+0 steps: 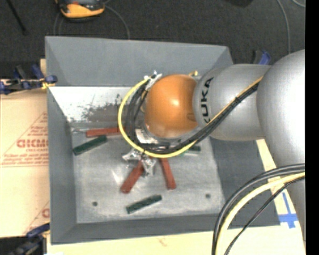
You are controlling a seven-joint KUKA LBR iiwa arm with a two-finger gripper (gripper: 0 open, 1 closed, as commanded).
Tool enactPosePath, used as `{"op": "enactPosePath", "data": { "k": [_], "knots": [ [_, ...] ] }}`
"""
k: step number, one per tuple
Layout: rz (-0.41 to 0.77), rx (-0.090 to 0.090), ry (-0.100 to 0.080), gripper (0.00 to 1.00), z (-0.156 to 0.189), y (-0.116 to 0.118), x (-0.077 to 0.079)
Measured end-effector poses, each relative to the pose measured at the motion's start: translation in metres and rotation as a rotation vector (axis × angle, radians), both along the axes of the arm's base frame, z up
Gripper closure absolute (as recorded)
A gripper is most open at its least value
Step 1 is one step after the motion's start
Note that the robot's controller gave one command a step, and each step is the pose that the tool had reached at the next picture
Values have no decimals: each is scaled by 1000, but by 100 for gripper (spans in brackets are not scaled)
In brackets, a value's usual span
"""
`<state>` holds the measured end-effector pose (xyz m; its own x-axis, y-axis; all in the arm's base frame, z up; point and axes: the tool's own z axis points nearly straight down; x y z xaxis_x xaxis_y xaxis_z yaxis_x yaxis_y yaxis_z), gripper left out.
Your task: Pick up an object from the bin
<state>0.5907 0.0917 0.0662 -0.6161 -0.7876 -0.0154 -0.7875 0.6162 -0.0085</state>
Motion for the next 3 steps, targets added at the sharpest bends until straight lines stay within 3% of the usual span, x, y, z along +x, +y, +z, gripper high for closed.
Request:
{"op": "enactPosePath", "data": {
  "k": [2,3],
  "knots": [
    [84,-5,12,100,7,-1,-3],
    [84,-7,22,100,27,-2,-5]
  ]
}}
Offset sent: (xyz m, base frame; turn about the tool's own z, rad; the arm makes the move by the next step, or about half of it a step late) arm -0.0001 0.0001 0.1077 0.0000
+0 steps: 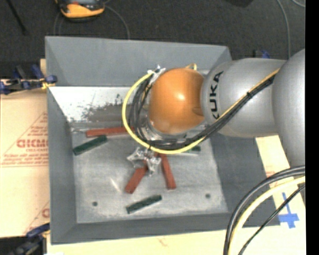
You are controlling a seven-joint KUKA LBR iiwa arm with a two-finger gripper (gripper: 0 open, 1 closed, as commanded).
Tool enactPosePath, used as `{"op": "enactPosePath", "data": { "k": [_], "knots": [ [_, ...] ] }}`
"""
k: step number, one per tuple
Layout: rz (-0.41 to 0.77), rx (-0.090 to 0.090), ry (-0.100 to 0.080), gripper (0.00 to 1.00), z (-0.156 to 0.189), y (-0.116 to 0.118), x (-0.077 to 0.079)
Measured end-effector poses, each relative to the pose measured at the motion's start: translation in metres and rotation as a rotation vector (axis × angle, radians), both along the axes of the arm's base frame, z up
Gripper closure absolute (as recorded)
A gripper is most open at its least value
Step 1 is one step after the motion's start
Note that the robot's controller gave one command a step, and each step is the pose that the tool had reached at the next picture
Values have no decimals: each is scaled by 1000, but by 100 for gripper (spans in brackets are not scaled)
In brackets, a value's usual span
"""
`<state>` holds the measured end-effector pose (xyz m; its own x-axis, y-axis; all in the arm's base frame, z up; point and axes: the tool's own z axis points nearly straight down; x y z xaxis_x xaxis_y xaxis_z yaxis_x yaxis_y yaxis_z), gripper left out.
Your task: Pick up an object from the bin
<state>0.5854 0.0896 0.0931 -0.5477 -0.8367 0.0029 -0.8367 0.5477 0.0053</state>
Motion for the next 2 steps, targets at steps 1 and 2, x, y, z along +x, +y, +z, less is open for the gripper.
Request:
{"op": "enactPosePath", "data": {
  "k": [1,2],
  "knots": [
    [-11,0,-8,100,21,0,2],
    [-8,1,-10,100,35,0,3]
  ]
}}
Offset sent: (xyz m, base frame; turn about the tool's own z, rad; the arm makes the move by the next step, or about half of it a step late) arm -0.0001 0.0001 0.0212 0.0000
